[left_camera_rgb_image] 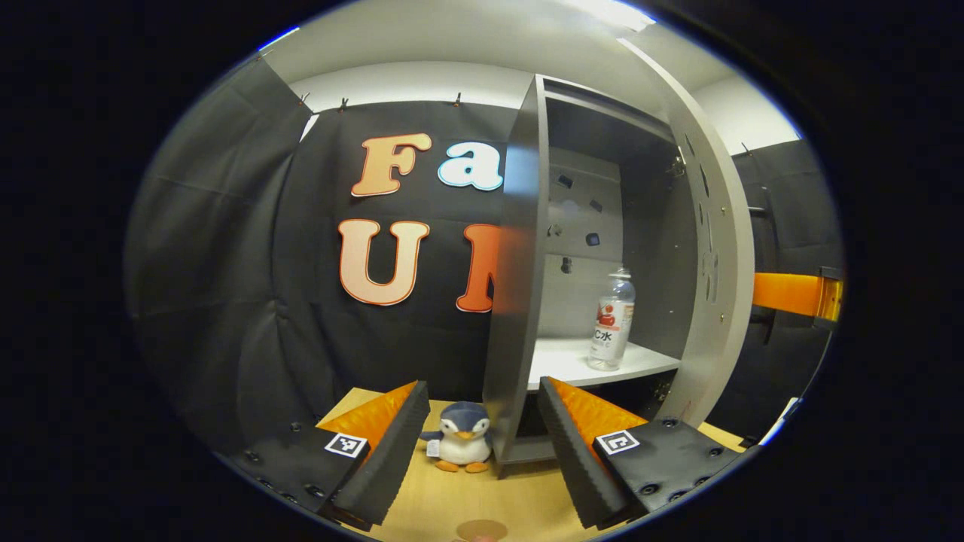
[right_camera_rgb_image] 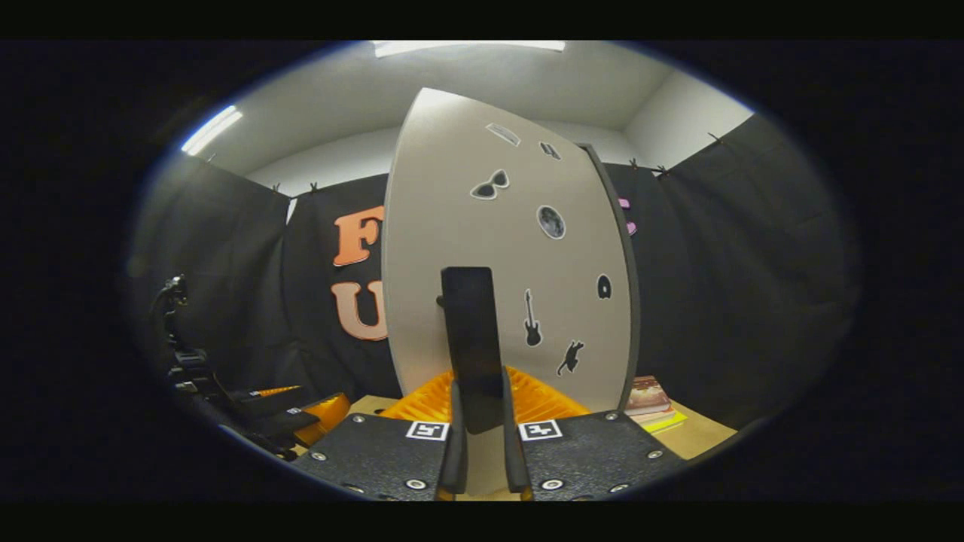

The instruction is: Open the cabinet door with the right hand, grasp the bottle in the cabinet with the left hand and place it on the coaster, then close the cabinet door with the right hand.

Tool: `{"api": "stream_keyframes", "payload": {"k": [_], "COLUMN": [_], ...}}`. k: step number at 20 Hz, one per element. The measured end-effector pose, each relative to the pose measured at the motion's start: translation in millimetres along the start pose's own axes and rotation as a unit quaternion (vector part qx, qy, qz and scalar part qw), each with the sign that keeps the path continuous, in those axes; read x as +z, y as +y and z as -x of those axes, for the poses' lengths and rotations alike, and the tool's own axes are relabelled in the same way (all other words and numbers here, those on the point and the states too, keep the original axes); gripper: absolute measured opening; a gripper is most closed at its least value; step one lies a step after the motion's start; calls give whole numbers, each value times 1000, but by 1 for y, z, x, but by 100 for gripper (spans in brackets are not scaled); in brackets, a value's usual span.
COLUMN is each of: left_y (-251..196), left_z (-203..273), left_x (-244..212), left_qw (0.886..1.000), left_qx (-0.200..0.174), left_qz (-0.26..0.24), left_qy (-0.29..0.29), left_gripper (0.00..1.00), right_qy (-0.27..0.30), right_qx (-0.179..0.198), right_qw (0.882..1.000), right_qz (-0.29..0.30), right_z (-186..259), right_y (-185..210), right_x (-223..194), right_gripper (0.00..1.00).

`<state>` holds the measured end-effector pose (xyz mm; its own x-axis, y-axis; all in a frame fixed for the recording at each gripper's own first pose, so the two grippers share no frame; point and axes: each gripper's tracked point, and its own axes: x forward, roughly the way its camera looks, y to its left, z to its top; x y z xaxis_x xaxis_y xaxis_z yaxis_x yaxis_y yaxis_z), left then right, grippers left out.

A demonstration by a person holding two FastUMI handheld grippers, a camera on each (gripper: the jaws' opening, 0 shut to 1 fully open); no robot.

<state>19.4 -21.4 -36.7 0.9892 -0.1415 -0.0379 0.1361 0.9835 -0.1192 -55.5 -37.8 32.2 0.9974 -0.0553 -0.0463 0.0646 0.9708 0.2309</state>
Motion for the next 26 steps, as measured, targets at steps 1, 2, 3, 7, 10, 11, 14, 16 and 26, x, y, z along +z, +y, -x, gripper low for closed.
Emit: {"api": "stream_keyframes", "payload": {"k": [1, 2, 3, 7, 10, 11, 14, 16, 26], "left_y": [-9, -18, -26, -49, -60, -63, -75, -86, -124], "left_z": [4, 10, 16, 49, 65, 69, 76, 76, 57], "left_x": [-1, -3, -5, -13, -1, 3, 12, 19, 21], "left_qw": [1000, 1000, 1000, 998, 997, 996, 995, 996, 998], "left_qx": [4, 9, 16, 51, 78, 83, 82, 70, 3], "left_qz": [4, 9, 12, 27, -3, -16, -41, -46, -50], "left_qy": [1, 4, 7, 10, -8, -14, -26, -32, -26], "left_gripper": [95, 94, 94, 94, 95, 94, 95, 95, 95], "right_qy": [0, -1, -4, -1, -10, -12, -16, -20, -29], "right_qx": [5, 7, 9, 17, 30, 34, 42, 41, -41], "right_qw": [1000, 1000, 1000, 1000, 1000, 999, 999, 999, 997], "right_qz": [-2, -2, -1, -3, -3, -3, -6, -3, 60], "right_z": [7, 14, 22, 46, 50, 50, 52, 52, 51], "right_y": [-8, -16, -25, -64, -78, -81, -91, -96, -149], "right_x": [1, 2, 4, 7, 8, 9, 11, 12, 15], "right_gripper": [20, 19, 20, 21, 16, 16, 16, 16, 14]}}
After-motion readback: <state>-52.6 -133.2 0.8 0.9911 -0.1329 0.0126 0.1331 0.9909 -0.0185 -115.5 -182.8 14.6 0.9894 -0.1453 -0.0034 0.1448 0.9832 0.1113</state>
